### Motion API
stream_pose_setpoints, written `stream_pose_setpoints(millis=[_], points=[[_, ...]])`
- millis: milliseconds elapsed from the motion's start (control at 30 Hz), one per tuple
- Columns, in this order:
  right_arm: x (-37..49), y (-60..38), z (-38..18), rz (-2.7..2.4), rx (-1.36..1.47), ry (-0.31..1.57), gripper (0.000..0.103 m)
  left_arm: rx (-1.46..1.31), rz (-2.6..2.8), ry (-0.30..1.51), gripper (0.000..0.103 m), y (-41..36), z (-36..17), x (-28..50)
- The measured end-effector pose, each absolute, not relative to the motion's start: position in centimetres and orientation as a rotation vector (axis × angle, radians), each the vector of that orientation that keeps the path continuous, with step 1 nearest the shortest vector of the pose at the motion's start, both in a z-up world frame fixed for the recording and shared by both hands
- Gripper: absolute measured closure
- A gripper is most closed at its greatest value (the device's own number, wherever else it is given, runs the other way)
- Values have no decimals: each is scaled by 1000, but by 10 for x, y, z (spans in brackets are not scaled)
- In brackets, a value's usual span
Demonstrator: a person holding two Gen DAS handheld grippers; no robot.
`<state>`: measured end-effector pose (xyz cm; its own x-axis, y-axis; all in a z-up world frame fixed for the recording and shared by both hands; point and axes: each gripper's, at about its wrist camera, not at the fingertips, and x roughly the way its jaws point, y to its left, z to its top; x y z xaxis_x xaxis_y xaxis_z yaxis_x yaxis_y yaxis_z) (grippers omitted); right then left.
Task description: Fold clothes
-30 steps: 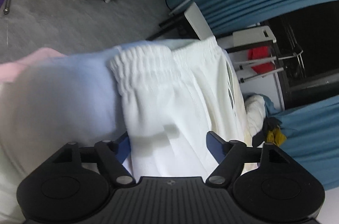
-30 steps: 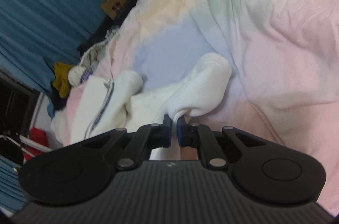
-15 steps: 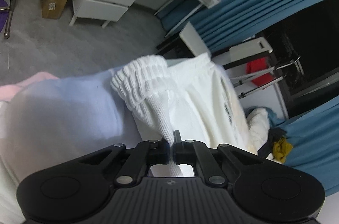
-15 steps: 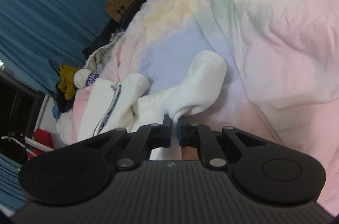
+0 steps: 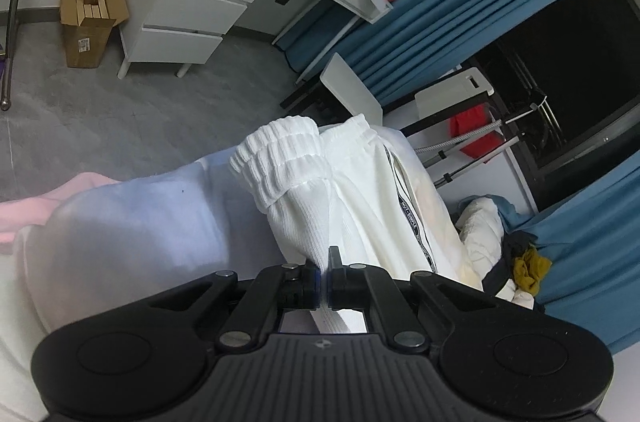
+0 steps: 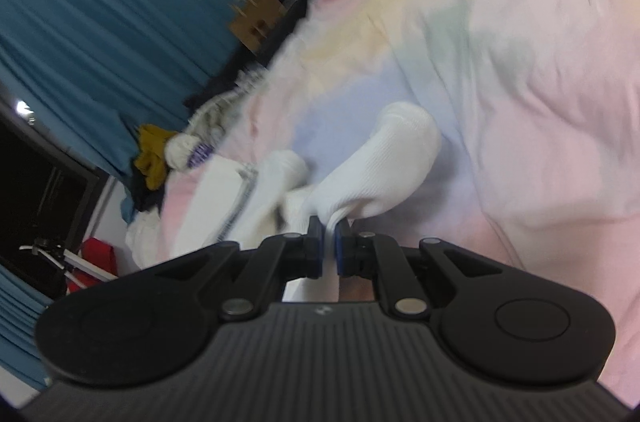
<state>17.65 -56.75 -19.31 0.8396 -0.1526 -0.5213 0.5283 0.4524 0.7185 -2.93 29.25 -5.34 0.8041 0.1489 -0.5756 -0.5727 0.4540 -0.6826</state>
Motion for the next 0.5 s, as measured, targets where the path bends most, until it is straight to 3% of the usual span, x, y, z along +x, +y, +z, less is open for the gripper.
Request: stream_pose_setpoints(millis=[100,300,500], points=[[177,-576,-206,-443,1073,439,94,-1049,452,473,100,297,-56,-29],[182,-560,-181,-401,924,340,94,-1091,444,461,100,304,-63,-28],[165,-567,-170,-428,983,235,94,-1178,320,361,100,307,-65,-38]])
